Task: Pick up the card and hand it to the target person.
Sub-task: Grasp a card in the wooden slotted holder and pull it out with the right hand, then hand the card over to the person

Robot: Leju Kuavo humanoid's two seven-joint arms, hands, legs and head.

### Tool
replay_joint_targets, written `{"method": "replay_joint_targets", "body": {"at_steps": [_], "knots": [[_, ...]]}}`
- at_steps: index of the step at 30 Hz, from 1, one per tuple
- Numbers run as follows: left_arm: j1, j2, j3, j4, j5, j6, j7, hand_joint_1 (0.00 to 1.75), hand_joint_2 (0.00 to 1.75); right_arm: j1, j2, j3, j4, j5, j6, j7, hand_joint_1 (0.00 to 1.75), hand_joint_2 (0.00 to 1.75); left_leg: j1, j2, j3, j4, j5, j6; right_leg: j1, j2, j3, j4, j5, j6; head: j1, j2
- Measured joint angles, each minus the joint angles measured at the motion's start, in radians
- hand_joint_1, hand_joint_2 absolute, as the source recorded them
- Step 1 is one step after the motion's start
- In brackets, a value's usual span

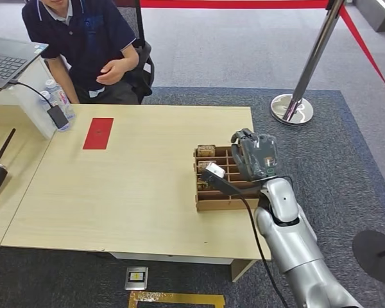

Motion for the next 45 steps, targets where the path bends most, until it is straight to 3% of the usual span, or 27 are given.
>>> {"method": "replay_joint_targets", "body": {"at_steps": [5,9,18,24,32,40,44,45], "knots": [[-0.002,-0.002,-0.001,0.000,-0.018,-0.005,-0.010,0.00,0.00,-0.032,0.010,0.078,-0.083,-0.038,0.051,-0.003,1.75,1.75,0.000,0.000,0.000,0.000,0.001,-0.001,0.000,0.000,0.000,0.001,0.000,-0.001,0.000,0.000],[-0.007,-0.006,-0.009,0.000,-0.032,-0.007,-0.008,0.00,0.00,-0.120,0.062,0.149,-0.053,-0.087,0.094,-0.001,1.75,1.75,0.000,0.001,0.000,0.000,0.002,-0.001,0.000,0.000,-0.001,0.002,0.001,-0.001,0.000,0.000],[-0.016,-0.016,-0.023,0.003,-0.054,-0.004,0.022,0.00,0.00,-0.312,0.228,0.216,0.176,-0.111,0.141,0.020,1.75,1.75,0.001,0.000,0.000,0.000,0.003,-0.002,0.001,0.000,-0.001,0.003,0.001,-0.002,0.000,0.000],[-0.016,-0.019,-0.025,0.006,-0.062,-0.004,0.026,0.00,0.00,-0.387,0.300,0.221,0.337,-0.121,0.126,0.021,1.75,1.75,0.001,0.000,0.000,0.000,0.003,-0.002,0.001,0.000,-0.001,0.003,0.001,-0.002,0.000,0.000],[-0.016,-0.024,-0.024,0.009,-0.056,-0.001,0.018,0.00,0.00,-0.450,0.330,0.323,0.461,-0.241,0.106,0.057,1.75,1.75,0.001,0.000,0.000,0.000,0.003,-0.002,0.001,0.000,-0.001,0.002,0.001,-0.002,-0.001,0.000],[-0.016,-0.025,-0.024,0.010,-0.060,-0.001,0.011,0.00,0.00,-0.479,0.336,0.382,0.536,-0.274,0.081,0.061,1.75,1.75,0.001,0.000,0.000,0.000,0.003,-0.002,0.001,0.000,-0.001,0.003,0.002,-0.002,-0.001,0.000],[-0.017,-0.025,-0.024,0.010,-0.062,-0.001,0.008,0.00,0.00,-0.488,0.337,0.391,0.555,-0.299,0.070,0.059,0.01,1.75,0.001,0.000,0.000,0.000,0.003,-0.002,0.001,0.000,-0.001,0.003,0.002,-0.002,-0.001,0.000],[-0.018,-0.025,-0.024,0.010,-0.062,-0.001,0.007,0.00,0.00,-0.490,0.337,0.392,0.558,-0.309,0.067,0.057,0.00,1.75,0.001,0.000,0.000,0.000,0.003,-0.002,0.001,0.000,-0.001,0.003,0.002,-0.002,-0.001,0.000]]}}
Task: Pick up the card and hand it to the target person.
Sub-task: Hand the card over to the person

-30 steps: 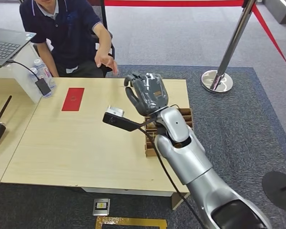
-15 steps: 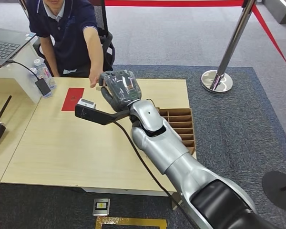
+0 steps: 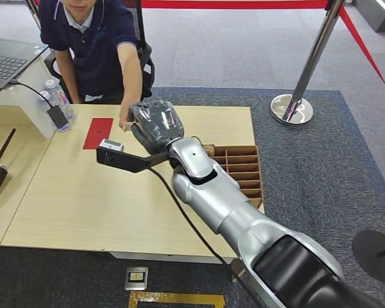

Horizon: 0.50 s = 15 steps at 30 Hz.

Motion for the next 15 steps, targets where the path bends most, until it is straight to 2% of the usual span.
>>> {"method": "replay_joint_targets", "body": {"at_steps": [8,11,15], "knots": [[0.001,-0.001,0.005,0.000,0.027,0.014,-0.016,0.00,0.00,0.026,-0.015,-0.031,-0.044,-0.072,-0.044,-0.068,0.00,1.75,0.000,0.000,0.000,0.000,0.000,0.000,0.000,0.000,0.000,0.000,0.000,0.000,0.000,0.000],[0.002,-0.002,0.011,0.000,0.038,0.015,-0.012,0.00,0.00,0.090,-0.040,-0.072,-0.145,-0.067,-0.041,-0.094,0.00,1.75,0.000,0.000,0.000,0.000,0.000,0.000,0.000,0.000,0.000,-0.001,0.000,0.000,0.000,0.000],[0.003,-0.007,0.023,0.001,0.052,0.021,-0.007,0.00,0.00,0.231,-0.085,-0.142,-0.357,-0.067,-0.031,-0.125,0.00,1.75,0.000,-0.001,0.000,0.000,0.000,0.000,0.000,0.000,0.000,-0.002,0.000,0.000,0.000,0.000]]}}
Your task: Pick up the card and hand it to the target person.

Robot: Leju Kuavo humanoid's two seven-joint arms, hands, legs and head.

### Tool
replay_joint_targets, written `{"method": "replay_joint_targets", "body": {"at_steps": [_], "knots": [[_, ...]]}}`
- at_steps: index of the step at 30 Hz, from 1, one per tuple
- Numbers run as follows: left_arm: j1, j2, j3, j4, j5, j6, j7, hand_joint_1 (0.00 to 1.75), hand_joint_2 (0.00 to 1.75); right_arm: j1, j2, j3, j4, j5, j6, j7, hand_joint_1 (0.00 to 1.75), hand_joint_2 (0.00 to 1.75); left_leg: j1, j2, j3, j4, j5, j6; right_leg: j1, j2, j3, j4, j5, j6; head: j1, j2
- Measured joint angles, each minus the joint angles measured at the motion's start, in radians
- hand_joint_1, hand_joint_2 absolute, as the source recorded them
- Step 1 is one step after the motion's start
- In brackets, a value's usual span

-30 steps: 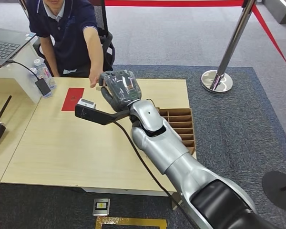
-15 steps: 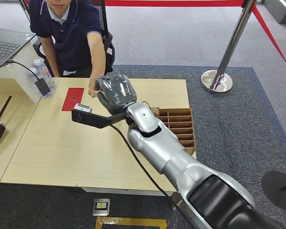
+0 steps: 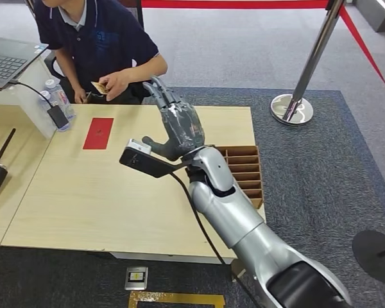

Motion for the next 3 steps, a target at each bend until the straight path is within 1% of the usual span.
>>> {"method": "replay_joint_targets", "body": {"at_steps": [2,3], "knots": [[0.001,-0.003,0.008,0.000,0.009,0.006,0.000,0.00,0.00,0.093,-0.028,-0.037,-0.130,-0.033,-0.004,-0.025,0.00,1.75,0.000,0.000,0.000,0.000,0.000,0.000,0.000,0.000,0.000,0.000,0.000,0.000,0.000,0.000],[0.001,-0.004,0.010,0.000,0.012,0.007,-0.001,0.00,0.00,0.119,-0.035,-0.047,-0.163,-0.044,-0.005,-0.033,0.00,1.75,0.000,0.000,0.000,0.000,0.000,0.001,0.000,0.000,0.000,-0.001,0.000,0.000,0.000,0.000]]}}
